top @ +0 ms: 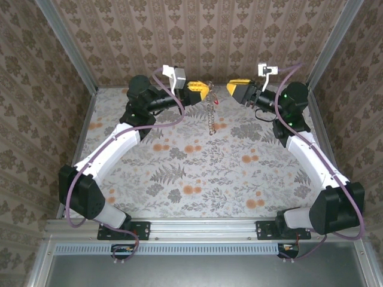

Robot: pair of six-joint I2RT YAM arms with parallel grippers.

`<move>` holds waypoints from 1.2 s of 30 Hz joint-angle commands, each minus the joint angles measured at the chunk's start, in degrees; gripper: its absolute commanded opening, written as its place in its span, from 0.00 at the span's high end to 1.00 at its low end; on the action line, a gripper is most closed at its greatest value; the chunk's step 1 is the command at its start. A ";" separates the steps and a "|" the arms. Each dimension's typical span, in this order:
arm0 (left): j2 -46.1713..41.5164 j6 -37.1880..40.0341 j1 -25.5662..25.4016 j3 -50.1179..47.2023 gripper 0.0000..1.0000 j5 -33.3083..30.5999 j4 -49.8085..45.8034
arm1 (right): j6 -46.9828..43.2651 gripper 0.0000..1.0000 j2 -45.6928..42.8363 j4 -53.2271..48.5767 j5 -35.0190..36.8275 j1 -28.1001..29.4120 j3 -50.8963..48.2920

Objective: Put the keys on the keyring

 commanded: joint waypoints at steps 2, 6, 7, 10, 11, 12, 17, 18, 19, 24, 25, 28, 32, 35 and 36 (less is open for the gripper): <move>2.04 -10.17 1.72 -1.44 1.00 -0.95 13.89 | 8.88 0.54 2.58 13.83 6.65 1.24 -0.80; 4.39 -18.27 3.13 -2.50 1.00 -1.88 22.69 | 13.90 0.52 6.01 21.12 9.05 2.32 -0.71; 4.80 -19.11 3.37 -2.65 1.00 -2.18 23.47 | 14.53 0.52 6.43 21.95 9.52 2.62 -0.53; 5.37 -20.55 3.69 -3.14 1.00 -2.95 24.87 | 14.93 0.52 7.35 22.73 10.38 4.07 0.47; 5.69 -21.11 3.72 -3.30 1.00 -3.19 25.54 | 14.51 0.52 7.61 22.29 10.68 4.72 0.86; 5.90 -22.02 3.76 -3.57 1.00 -3.39 26.58 | 14.05 0.52 7.86 21.92 10.94 5.26 1.15; 6.99 -25.79 3.92 -4.39 1.00 -4.23 30.80 | 12.78 0.49 9.54 20.28 12.18 6.99 1.89; 7.24 -26.44 3.95 -4.41 1.00 -4.23 31.31 | 12.94 0.49 10.01 20.40 12.09 7.26 2.12; 7.40 -26.91 3.95 -4.47 1.00 -4.31 31.79 | 13.09 0.49 10.42 20.64 12.16 7.43 2.23; 7.76 -28.54 3.91 -4.91 1.00 -4.64 33.04 | 13.01 0.50 11.09 20.73 11.68 8.28 2.65; 7.75 -28.60 3.87 -5.01 1.00 -4.72 33.11 | 13.01 0.50 11.10 20.71 11.62 8.28 2.74; 7.91 -29.04 3.86 -5.01 1.00 -4.70 33.27 | 13.03 0.52 11.26 20.72 11.21 8.56 3.25; 8.12 -29.34 3.78 -4.93 1.00 -4.72 33.47 | 12.86 0.53 11.29 20.65 10.90 8.89 4.12; 8.36 -29.57 3.63 -4.77 1.00 -4.55 33.56 | 12.85 0.53 12.21 20.38 10.23 9.23 5.29; 8.38 -29.65 3.64 -4.70 1.00 -4.52 33.57 | 12.94 0.53 12.59 20.28 10.02 9.31 5.74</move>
